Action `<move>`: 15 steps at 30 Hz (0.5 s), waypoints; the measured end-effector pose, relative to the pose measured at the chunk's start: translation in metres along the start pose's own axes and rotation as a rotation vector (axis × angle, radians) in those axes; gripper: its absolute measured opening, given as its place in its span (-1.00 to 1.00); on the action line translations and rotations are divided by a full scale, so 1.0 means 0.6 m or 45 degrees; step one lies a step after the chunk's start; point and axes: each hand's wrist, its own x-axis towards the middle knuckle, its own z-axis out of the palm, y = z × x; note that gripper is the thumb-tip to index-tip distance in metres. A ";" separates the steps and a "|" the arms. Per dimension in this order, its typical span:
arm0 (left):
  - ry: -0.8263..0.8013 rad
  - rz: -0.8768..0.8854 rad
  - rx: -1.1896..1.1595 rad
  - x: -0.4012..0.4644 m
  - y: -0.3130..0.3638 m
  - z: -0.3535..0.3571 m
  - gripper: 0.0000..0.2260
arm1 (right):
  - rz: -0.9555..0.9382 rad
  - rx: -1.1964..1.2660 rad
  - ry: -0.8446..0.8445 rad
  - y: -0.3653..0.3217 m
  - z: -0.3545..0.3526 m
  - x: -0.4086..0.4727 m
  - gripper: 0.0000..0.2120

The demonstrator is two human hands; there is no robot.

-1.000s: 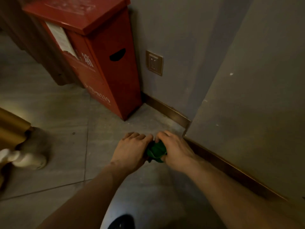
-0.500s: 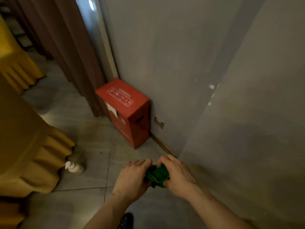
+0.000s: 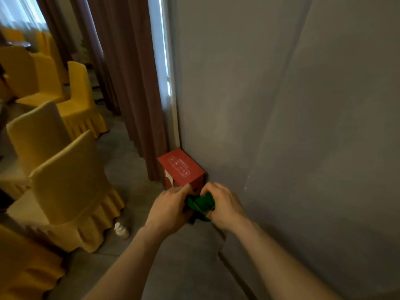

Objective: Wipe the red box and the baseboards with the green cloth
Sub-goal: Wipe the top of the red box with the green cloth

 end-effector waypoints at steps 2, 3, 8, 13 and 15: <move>0.028 -0.007 -0.038 0.008 0.002 -0.035 -0.68 | -0.001 0.035 0.044 -0.023 -0.022 0.010 -0.62; 0.036 -0.009 -0.048 0.013 0.001 -0.051 -0.66 | -0.001 0.049 0.056 -0.035 -0.032 0.017 -0.61; 0.101 -0.018 -0.045 0.045 -0.028 -0.101 -0.73 | -0.018 0.015 0.102 -0.078 -0.053 0.069 -0.59; 0.107 0.014 -0.044 0.089 -0.089 -0.140 -0.77 | -0.060 -0.015 0.160 -0.120 -0.050 0.137 -0.59; 0.101 0.044 -0.045 0.111 -0.118 -0.153 -0.79 | -0.050 -0.032 0.186 -0.132 -0.046 0.165 -0.61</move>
